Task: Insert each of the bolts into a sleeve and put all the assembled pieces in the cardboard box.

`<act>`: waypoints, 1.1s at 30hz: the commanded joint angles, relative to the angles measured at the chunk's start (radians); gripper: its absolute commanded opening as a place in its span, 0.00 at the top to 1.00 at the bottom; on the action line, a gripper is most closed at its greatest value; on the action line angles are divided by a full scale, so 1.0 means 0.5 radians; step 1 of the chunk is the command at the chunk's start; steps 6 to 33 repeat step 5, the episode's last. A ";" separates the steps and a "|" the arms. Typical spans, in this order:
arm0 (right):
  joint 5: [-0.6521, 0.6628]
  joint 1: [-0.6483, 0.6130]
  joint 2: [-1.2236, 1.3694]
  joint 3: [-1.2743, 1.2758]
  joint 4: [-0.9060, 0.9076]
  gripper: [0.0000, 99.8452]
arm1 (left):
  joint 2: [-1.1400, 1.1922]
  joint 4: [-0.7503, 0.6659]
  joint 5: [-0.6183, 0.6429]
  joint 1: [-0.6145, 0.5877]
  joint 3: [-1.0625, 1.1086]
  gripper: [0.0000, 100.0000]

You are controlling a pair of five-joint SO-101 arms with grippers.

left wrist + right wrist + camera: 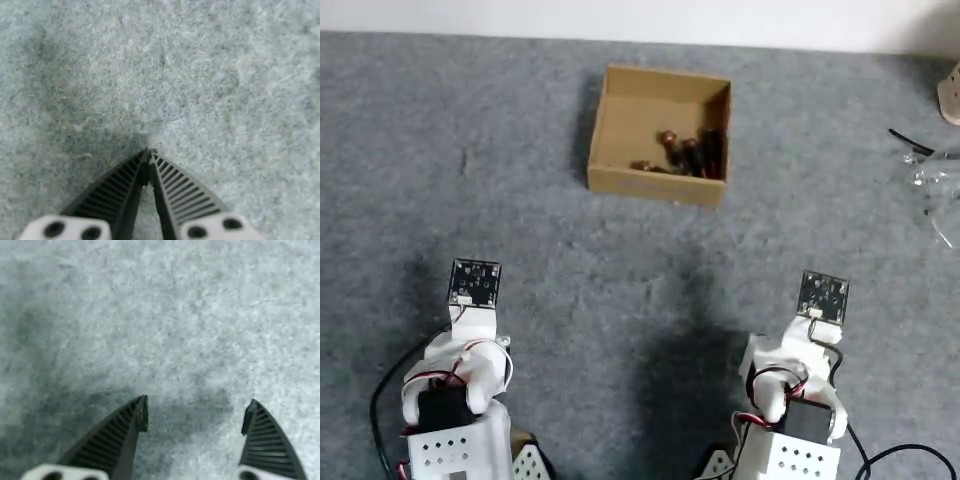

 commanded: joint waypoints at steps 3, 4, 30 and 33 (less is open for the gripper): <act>-0.031 0.026 -0.017 0.293 0.011 0.72 | -0.026 0.009 -0.003 -0.020 0.051 0.99; -0.031 0.026 -0.017 0.293 0.011 0.72 | -0.026 0.009 -0.003 -0.020 0.051 0.99; -0.031 0.026 -0.017 0.293 0.011 0.72 | -0.026 0.009 -0.003 -0.020 0.051 0.99; -0.031 0.026 -0.017 0.293 0.011 0.72 | -0.026 0.009 -0.003 -0.020 0.051 0.99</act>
